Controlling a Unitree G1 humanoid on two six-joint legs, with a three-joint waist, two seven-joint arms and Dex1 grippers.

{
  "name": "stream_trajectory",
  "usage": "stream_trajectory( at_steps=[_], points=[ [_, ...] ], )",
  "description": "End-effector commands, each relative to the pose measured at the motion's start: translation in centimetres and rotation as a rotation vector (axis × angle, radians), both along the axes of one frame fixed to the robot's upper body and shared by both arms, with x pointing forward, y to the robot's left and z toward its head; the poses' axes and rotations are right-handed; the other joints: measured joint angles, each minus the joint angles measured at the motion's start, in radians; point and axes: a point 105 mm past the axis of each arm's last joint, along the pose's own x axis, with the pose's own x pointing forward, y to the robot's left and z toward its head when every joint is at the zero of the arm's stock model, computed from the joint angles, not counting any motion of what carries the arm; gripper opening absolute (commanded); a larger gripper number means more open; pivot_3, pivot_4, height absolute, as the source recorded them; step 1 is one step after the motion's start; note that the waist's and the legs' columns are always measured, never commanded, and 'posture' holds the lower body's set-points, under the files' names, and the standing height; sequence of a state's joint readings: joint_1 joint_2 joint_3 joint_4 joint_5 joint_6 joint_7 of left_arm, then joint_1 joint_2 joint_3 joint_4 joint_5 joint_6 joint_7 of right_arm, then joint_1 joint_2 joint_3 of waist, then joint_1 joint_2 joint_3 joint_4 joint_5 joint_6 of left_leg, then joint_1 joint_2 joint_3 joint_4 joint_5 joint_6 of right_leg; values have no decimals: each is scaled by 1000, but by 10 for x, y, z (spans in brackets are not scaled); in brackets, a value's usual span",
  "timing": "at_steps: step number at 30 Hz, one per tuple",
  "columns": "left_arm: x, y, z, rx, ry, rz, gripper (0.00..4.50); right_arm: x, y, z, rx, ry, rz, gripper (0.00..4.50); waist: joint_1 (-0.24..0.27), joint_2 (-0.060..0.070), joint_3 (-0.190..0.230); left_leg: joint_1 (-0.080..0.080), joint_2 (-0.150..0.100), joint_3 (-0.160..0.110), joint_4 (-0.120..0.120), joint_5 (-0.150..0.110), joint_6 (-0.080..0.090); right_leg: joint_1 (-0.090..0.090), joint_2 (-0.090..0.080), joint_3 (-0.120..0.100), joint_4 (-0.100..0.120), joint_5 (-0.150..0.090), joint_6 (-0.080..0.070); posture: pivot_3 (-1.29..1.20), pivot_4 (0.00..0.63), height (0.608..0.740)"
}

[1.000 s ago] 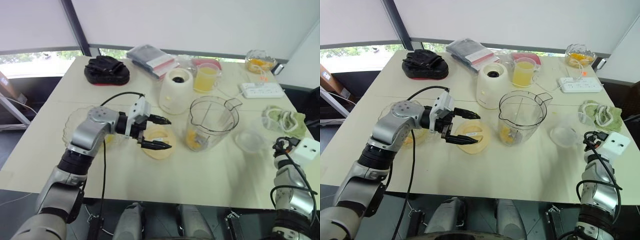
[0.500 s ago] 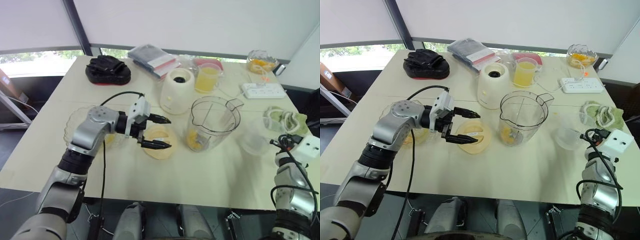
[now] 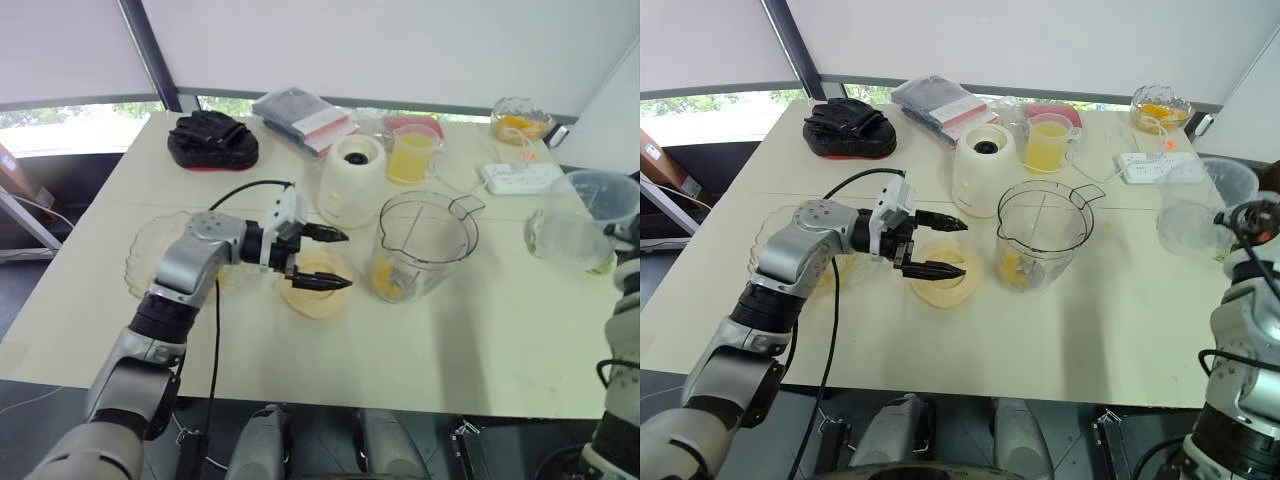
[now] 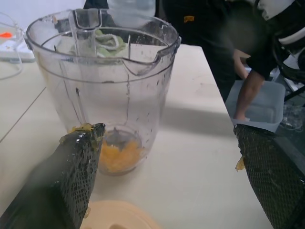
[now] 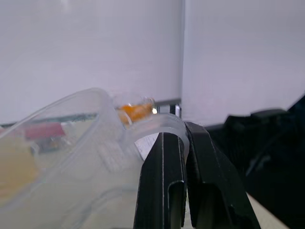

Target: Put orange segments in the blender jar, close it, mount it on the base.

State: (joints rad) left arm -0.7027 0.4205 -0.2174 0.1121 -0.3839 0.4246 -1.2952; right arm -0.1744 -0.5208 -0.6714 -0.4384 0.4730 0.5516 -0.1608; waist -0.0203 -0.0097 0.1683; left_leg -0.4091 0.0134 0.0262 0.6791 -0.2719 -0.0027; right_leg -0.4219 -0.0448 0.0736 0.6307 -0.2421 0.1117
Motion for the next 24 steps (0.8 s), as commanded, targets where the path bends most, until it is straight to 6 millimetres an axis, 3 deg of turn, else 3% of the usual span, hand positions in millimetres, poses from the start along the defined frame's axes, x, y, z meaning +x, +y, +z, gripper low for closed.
stream_trajectory(
  at_steps=[1, 8, 24],
  points=[
    [3, -3, 12, -41, -38, 1, 4500, -8, 18, 50, -126, -84, 37, 25, 0, 0, 0, 0, 0, 0, 0, 0, 0, 0, 0, 0, 0, 0, 0, 0, 150, 740],
    [3, -7, 10, -50, -43, -4, 4500, -4, 39, 76, -242, -21, 114, 25, 3, -1, 0, -1, 0, 0, -1, 0, 0, -1, 0, 0, -1, 0, 0, 0, 150, 740],
    [3, -6, 5, -42, -47, -1, 4500, -1, 80, 76, -478, 189, 311, 25, 4, -1, 1, -2, 1, 0, -1, 0, 0, -2, 0, 0, -1, 0, 0, 0, 150, 740]
  ],
)
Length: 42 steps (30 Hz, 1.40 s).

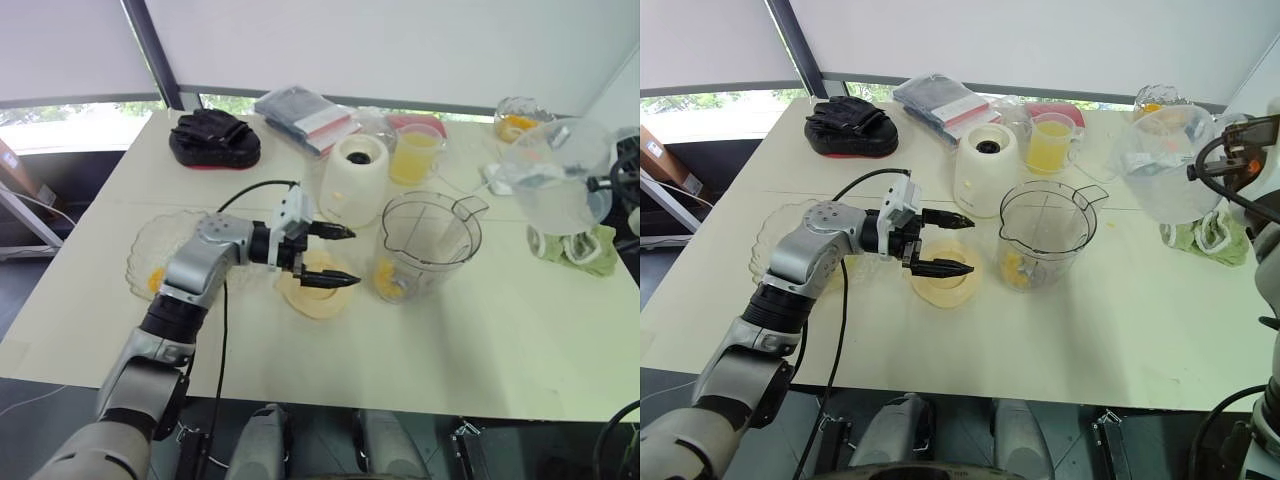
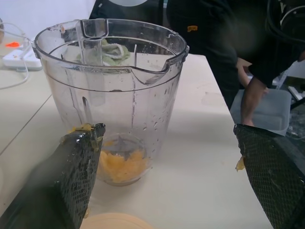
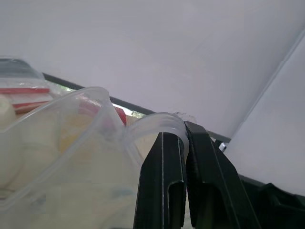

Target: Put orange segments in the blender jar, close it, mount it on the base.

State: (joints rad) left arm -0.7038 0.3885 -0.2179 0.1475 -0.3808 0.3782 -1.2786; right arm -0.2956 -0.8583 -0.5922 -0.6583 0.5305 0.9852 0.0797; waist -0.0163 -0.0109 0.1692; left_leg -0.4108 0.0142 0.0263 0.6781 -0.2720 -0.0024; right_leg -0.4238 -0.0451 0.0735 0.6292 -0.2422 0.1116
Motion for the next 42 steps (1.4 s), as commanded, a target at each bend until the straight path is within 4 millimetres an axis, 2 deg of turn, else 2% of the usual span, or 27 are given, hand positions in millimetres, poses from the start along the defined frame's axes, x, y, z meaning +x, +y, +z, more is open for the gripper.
stream_trajectory(
  at_steps=[1, 6, 16, 32, 42],
  points=[
    [0, -1, 6, -8, -35, -9, 4500, -10, 15, 19, -144, -47, 31, 25, 0, 0, 0, 0, 0, 0, 0, 0, 0, 0, 0, 0, 0, 0, 0, 0, 150, 740],
    [0, -2, 5, -8, -34, -15, 4500, -11, 27, 20, -232, -33, 68, 25, 0, -2, 1, 0, 0, 0, 0, 0, 0, 0, 0, 0, 0, 0, 0, 0, 150, 740],
    [1, -4, 4, -10, -40, -22, 4500, -13, 38, 24, -370, -35, 87, 25, 1, -2, 2, 0, 0, 0, 0, 0, 0, -1, 0, 0, 0, 0, 0, 0, 150, 740],
    [2, -4, 3, 0, -51, -16, 4500, -9, 46, 15, -534, -14, 112, 25, 2, -3, 2, -1, 0, 0, 0, 0, 0, -1, 0, 0, -1, 0, 0, 0, 150, 740],
    [3, -4, 4, 2, -56, -15, 4500, -7, 45, 12, -522, -19, 112, 25, 2, -3, 2, -1, 0, 0, 0, 0, 0, -1, 0, 0, -1, 0, 0, 0, 150, 740]
  ],
)
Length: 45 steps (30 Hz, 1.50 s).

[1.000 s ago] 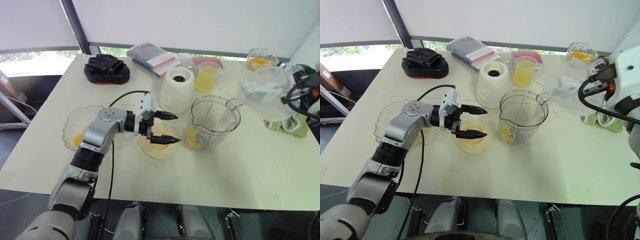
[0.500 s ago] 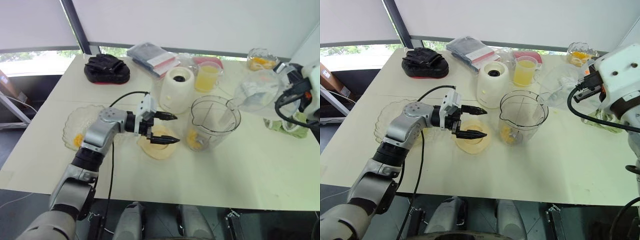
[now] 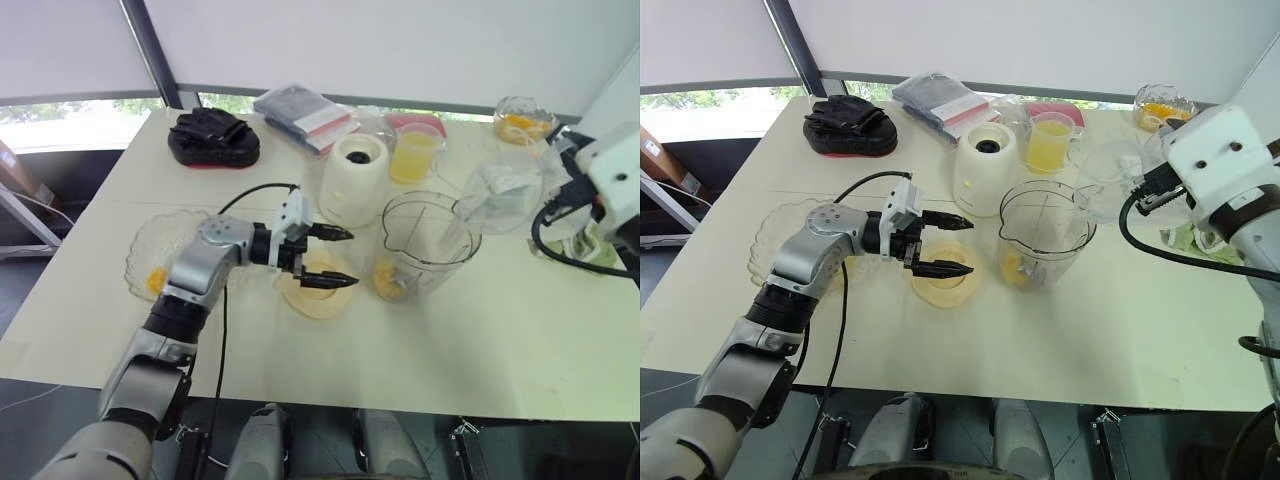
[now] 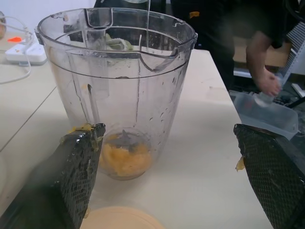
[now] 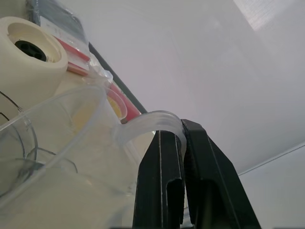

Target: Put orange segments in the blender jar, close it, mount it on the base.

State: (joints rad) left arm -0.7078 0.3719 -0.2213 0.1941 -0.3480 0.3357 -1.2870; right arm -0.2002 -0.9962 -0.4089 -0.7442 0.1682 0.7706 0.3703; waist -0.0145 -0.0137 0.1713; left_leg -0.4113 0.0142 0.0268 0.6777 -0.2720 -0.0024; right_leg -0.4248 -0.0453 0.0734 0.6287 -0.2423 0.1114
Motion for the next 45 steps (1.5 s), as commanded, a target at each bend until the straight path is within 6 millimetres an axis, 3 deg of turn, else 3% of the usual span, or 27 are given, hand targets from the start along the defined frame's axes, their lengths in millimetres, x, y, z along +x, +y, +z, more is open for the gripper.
stream_trajectory(
  at_steps=[1, 5, 13, 17, 23, 30, 35, 45],
  points=[
    [-1, -3, 11, -9, -46, -22, 4500, -6, -2, 15, 15, -85, -14, 25, 0, 0, 0, 0, 0, 0, 0, 0, 0, 0, 0, 0, 0, 0, 0, 0, 150, 740],
    [-1, -3, 10, -8, -45, -23, 4500, -5, -7, 13, 111, -97, -33, 25, -1, 0, 0, 0, 0, 0, 0, 0, 0, 0, 0, 0, 0, 0, 0, 0, 150, 740],
    [-1, -2, 11, -2, -46, -25, 4500, -9, -31, 1, 525, -136, -135, 25, 0, -1, 1, 0, 0, 0, 0, 0, 0, 0, 0, 0, 0, 0, 0, 0, 150, 740],
    [-1, -2, 11, 3, -46, -28, 4500, -15, -49, -3, 770, -182, -196, 25, 0, 0, 1, 0, 0, -1, 0, 0, 0, 0, 0, 0, 1, 0, 0, 0, 150, 740],
    [-1, -2, 11, 9, -44, -34, 4500, -27, -78, -16, 995, -283, -304, 25, 0, 0, 1, 0, 0, -1, -1, 0, 0, 0, 0, -1, 0, 0, 0, 0, 150, 740],
    [-2, 0, 13, 13, -43, -36, 4500, -42, -117, -55, 1124, -435, -482, 25, -4, 1, 0, 0, -1, -1, -2, 0, 0, 0, 0, -1, 1, 0, 1, 0, 150, 740],
    [-4, 3, 16, 5, -38, -30, 4500, -44, -139, -100, 1258, -494, -589, 25, -9, 2, 0, 1, -1, 0, -3, 0, 0, 0, 1, 0, 1, 0, 1, 0, 150, 740],
    [-12, 10, 23, -2, -25, -20, 4500, -36, -163, -164, 1349, -543, -698, 25, -29, 4, 1, 1, -1, 0, -3, 0, 0, 0, 1, 0, 1, 0, 1, 0, 150, 740]
  ],
)
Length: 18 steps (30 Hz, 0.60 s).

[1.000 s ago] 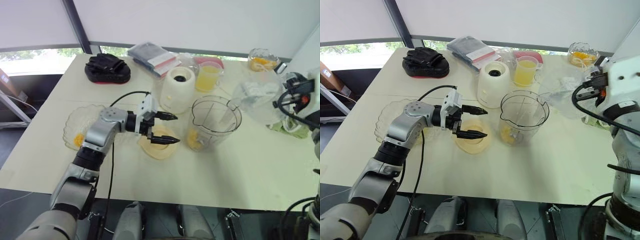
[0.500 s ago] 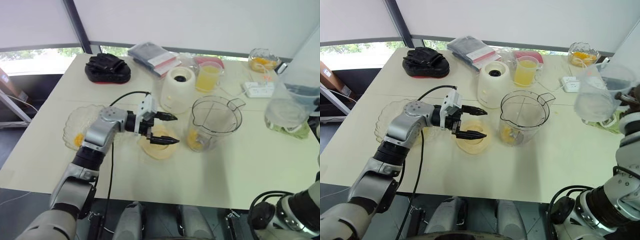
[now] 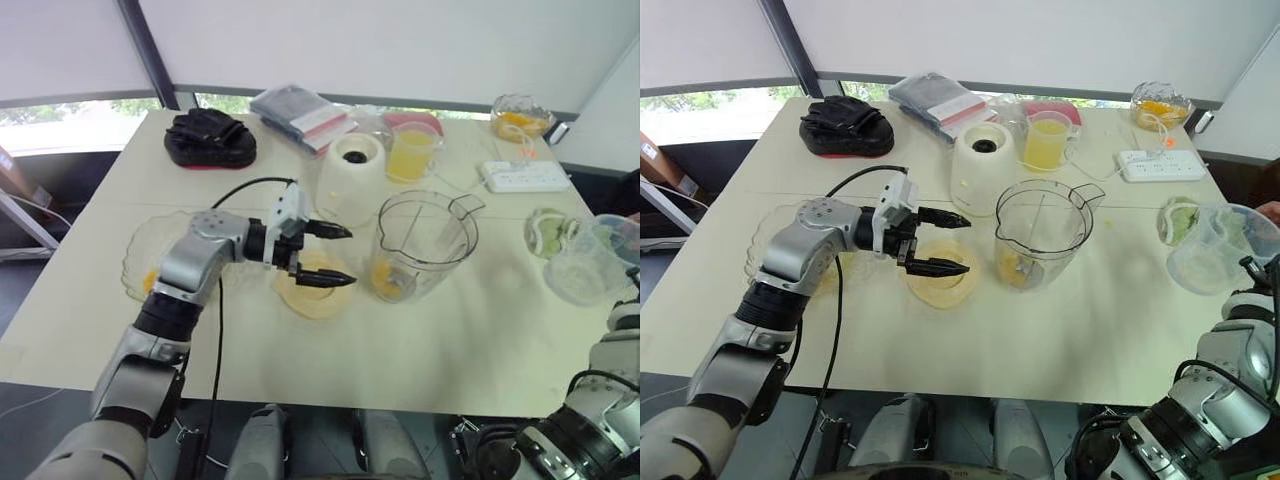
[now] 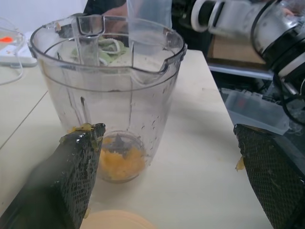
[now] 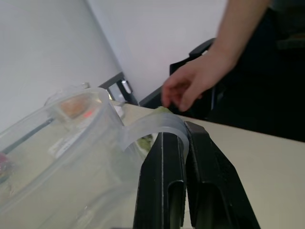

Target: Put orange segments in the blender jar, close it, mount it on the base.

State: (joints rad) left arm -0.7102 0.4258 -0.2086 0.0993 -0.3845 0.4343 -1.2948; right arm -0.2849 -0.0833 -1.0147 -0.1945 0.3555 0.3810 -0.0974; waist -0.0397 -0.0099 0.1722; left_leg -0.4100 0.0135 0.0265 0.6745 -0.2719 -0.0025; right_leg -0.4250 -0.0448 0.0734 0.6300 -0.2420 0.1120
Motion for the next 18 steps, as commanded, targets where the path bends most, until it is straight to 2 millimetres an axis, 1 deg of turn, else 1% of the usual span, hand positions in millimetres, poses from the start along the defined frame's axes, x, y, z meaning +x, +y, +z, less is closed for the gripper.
stream_trajectory(
  at_steps=[1, 3, 7, 13, 18],
  points=[
    [-7, 4, 10, -20, -30, -22, 4500, 1, -7, 1, -27, -63, -46, 25, -5, 0, 0, 0, 0, 0, 0, 0, 0, 0, 0, 0, 0, 0, 0, 0, 150, 740],
    [-13, 6, 11, -12, -28, -41, 4500, 3, -9, -7, -17, -51, -60, 25, -11, 1, 0, 1, 0, 0, -1, 0, 0, 0, 0, 1, 0, 0, 0, 0, 150, 740],
    [-17, 10, 12, -5, -24, -43, 4500, 8, -9, -16, -22, -35, -60, 25, -17, 1, 1, 3, 0, 1, -6, 1, -1, 0, 0, 2, 0, 0, 0, 0, 150, 740],
    [-18, 11, 10, -1, -18, -31, 4500, 10, -11, -23, -33, -14, -62, 25, -20, 1, 1, 4, 0, 0, -8, 1, -1, 0, 1, 2, 0, 0, 0, 0, 150, 740],
    [-20, 10, 9, -3, -17, -26, 4500, 12, -12, -24, -60, 9, -54, 25, -21, 1, 1, 3, -1, 0, -8, 1, -1, 0, 0, 2, -1, 0, 1, 0, 150, 740]
  ],
)
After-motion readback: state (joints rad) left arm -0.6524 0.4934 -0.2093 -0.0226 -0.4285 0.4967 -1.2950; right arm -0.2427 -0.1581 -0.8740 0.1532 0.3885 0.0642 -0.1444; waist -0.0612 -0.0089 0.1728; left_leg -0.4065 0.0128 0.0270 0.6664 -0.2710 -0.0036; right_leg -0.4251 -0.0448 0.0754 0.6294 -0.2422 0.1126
